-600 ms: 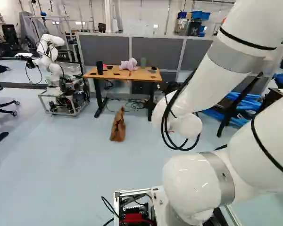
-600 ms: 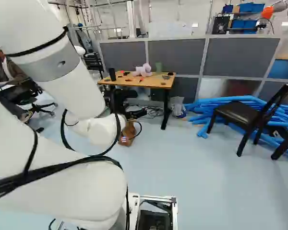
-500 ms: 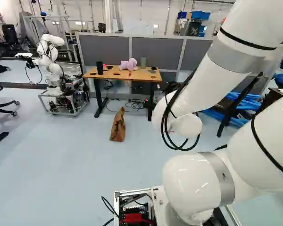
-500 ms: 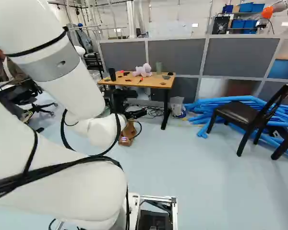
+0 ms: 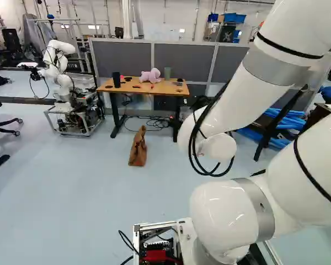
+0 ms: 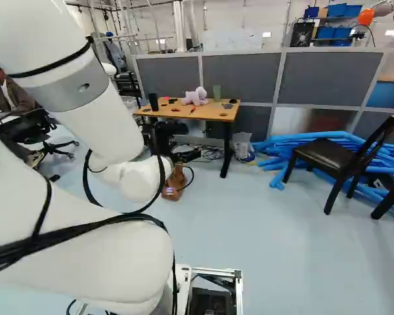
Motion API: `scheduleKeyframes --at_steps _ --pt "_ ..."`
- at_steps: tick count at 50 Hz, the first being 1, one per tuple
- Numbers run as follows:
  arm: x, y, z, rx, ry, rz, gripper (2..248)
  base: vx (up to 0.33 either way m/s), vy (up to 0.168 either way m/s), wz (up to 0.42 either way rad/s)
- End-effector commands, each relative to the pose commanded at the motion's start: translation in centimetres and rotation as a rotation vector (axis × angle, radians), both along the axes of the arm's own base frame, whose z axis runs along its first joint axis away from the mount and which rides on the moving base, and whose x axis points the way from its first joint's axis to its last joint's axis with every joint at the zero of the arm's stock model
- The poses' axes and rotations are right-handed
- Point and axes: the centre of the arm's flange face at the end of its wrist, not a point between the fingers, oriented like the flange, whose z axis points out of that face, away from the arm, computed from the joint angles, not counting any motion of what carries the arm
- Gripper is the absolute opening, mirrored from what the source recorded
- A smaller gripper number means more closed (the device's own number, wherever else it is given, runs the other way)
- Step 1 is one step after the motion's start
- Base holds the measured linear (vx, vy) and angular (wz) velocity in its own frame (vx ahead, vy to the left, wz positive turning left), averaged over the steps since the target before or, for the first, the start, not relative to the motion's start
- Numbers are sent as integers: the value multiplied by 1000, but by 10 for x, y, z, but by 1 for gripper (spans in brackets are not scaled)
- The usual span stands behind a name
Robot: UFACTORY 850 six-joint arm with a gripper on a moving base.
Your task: Pick up the bag on the ground and place it on the table
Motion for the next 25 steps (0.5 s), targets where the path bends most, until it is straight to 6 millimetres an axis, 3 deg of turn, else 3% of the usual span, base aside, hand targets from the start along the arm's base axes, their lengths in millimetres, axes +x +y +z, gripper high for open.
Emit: scheduleKeyframes --at_steps 25 --pt "0 0 0 0 0 0 247 49 22 98"
